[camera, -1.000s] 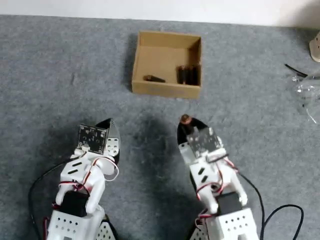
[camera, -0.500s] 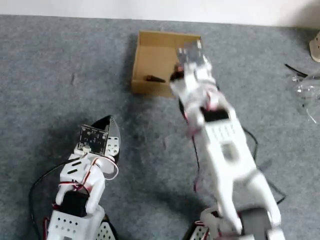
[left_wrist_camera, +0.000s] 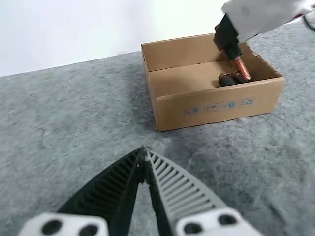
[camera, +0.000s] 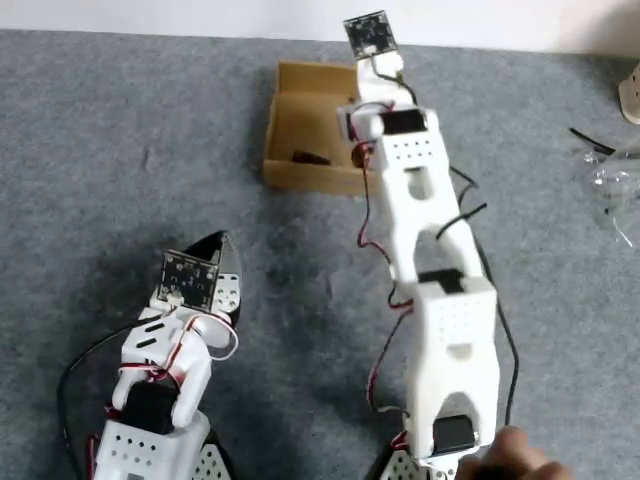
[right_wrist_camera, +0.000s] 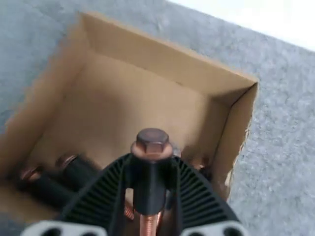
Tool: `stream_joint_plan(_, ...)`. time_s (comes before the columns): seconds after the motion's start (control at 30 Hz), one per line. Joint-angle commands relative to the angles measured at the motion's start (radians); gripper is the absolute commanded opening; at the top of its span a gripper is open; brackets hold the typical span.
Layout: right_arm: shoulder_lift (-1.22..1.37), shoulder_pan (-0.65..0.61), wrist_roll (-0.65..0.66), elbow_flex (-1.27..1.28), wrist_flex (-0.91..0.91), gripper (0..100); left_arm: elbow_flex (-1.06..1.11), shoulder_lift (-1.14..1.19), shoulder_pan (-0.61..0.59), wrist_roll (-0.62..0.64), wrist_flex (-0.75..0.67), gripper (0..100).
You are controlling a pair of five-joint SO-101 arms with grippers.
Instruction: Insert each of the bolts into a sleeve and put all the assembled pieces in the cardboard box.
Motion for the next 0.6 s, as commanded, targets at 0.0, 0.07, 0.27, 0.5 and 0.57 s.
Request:
stream_joint_plan(0.0,0.124,0.031,-0.005,-0.328,0.099,0.7,0.019,-0.008,0.012,-0.005,-0.023,1)
stream_joint_plan(0.07,0.214,0.035,-0.005,-0.446,0.165,0.9,0.019,-0.008,0.012,-0.005,-0.023,1)
stream_joint_plan(0.27,0.406,0.018,-0.005,-0.723,0.317,0.9,0.019,-0.008,0.012,-0.006,-0.023,1)
stream_joint_plan(0.5,0.499,-0.002,-0.003,-0.857,0.387,8.4,0.019,-0.008,0.012,-0.006,-0.023,1)
stream_joint_plan(0.57,0.504,-0.002,-0.003,-0.855,0.400,17.6,0.019,-0.008,0.012,-0.006,-0.023,1)
